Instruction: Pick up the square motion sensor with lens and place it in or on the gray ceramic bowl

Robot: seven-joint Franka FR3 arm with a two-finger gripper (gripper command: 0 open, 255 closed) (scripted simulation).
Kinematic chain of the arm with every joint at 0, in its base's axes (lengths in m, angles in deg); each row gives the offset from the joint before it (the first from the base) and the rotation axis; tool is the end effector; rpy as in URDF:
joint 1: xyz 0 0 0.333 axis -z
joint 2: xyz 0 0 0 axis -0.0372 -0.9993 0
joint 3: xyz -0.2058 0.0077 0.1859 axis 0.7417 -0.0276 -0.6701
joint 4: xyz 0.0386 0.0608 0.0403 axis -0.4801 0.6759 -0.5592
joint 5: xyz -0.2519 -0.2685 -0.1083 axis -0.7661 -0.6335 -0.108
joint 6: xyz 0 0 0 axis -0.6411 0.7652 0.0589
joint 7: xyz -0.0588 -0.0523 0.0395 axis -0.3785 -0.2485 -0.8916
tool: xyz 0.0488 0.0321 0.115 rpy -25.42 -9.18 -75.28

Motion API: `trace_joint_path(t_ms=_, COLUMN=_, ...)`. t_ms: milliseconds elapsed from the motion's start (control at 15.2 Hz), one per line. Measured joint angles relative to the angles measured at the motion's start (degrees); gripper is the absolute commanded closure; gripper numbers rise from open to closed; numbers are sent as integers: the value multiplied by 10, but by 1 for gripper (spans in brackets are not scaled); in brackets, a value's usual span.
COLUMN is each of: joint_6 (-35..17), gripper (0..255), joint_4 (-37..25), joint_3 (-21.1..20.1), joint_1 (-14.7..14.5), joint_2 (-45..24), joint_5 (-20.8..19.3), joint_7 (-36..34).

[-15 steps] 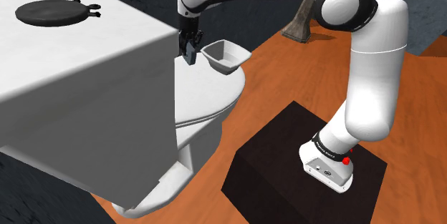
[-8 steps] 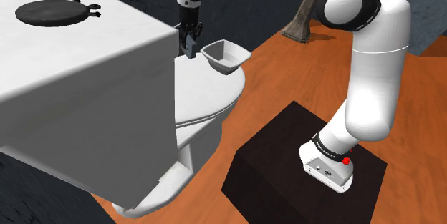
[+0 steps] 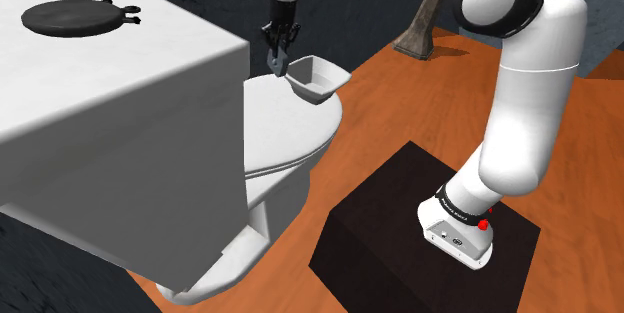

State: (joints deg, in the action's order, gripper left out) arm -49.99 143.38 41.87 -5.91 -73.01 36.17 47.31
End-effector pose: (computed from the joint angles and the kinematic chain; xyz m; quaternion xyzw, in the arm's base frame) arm 0.6533 0.1114 0.3911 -0.9993 0.0351 0.0014 0.0138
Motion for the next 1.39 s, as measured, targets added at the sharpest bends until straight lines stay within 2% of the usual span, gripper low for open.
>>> trace_joint_path(t_ms=528, joint_6=0, gripper=255, joint_4=28, joint_3=24, joint_1=67, joint_2=27, joint_5=13, joint_7=92)
trace_joint_path(t_ms=990, joint_6=17, gripper=255, joint_4=-2, joint_3=48, joint_1=125, joint_2=12, joint_5=22, joint_7=174)
trace_joint_path(t_ms=1386, joint_6=-15, gripper=255, joint_4=24, joint_3=51, joint_1=132, joint_2=5, joint_5=23, joint_7=186)
